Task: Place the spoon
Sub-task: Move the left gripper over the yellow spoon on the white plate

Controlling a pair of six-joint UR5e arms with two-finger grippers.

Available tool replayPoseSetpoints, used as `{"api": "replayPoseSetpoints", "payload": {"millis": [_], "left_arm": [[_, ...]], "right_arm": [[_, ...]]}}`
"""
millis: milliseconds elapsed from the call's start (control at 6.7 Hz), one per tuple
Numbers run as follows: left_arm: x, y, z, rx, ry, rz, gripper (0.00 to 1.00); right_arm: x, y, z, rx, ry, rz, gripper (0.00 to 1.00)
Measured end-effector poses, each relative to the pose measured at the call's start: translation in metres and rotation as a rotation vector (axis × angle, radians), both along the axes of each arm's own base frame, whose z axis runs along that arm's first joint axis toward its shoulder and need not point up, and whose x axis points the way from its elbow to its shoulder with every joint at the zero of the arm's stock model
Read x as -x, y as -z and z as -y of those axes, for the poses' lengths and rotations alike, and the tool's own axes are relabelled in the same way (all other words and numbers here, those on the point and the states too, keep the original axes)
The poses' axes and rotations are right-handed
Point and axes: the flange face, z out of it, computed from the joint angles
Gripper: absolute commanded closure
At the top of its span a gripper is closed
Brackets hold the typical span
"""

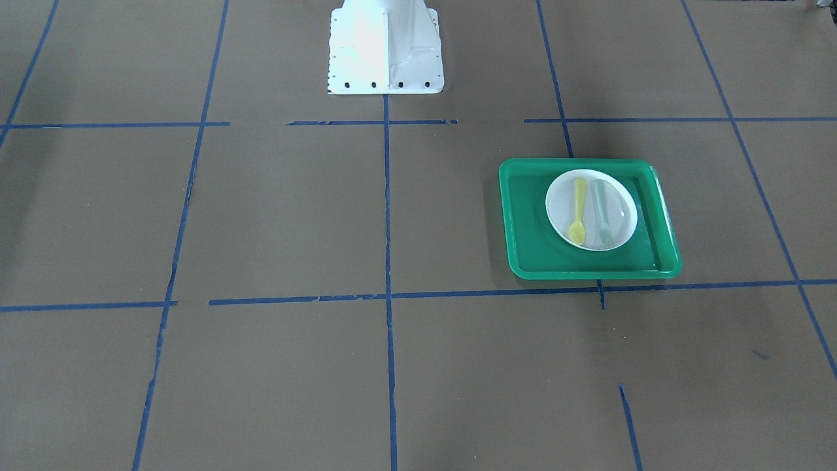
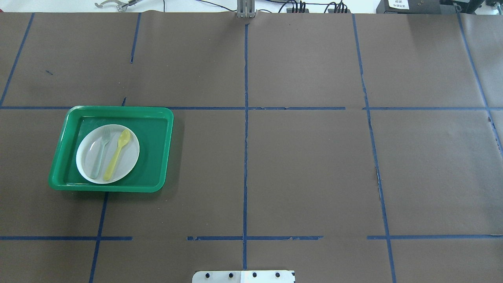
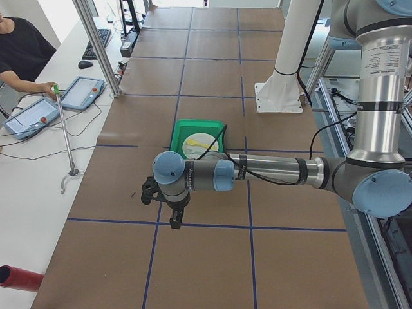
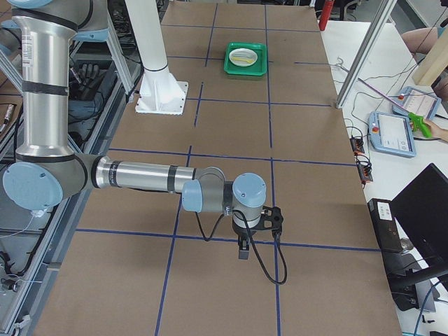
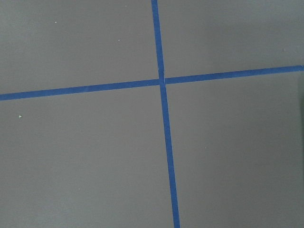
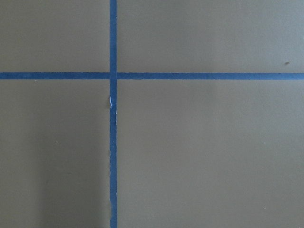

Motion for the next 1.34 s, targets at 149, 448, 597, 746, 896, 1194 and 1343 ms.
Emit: {"api": "replayPoseSetpoints", "payload": {"millis": [149,448,597,746,896,1194,1343], "left_arm": [[0.000,-0.001,0.000,0.005,0.001,0.000,0.00],[0.000,-0.003,0.001,0.012,0.004,0.001,0.00],[0.000,-0.004,0.000,0.013,0.005,-0.002,0.00],[0.000,-0.003,0.000,0.006,0.004,-0.007,0.00],[-0.001,0.002,0.001,-0.016,0.003,-0.009,0.00],[-0.033,0.018,0.009,-0.082,-0.043,-0.061,0.00],[-0.068,0.033,0.013,-0.112,-0.084,-0.095,0.01]], "right_arm": [[0.000,0.000,0.000,0.000,0.000,0.000,0.00],[0.000,0.000,0.000,0.000,0.000,0.001,0.00],[0.000,0.000,0.000,0.000,0.000,0.001,0.00],[0.000,0.000,0.000,0.000,0.000,0.001,0.00],[0.000,0.000,0.000,0.000,0.000,0.001,0.00],[0.000,0.000,0.000,0.000,0.000,0.001,0.00],[0.000,0.000,0.000,0.000,0.000,0.001,0.00]]}}
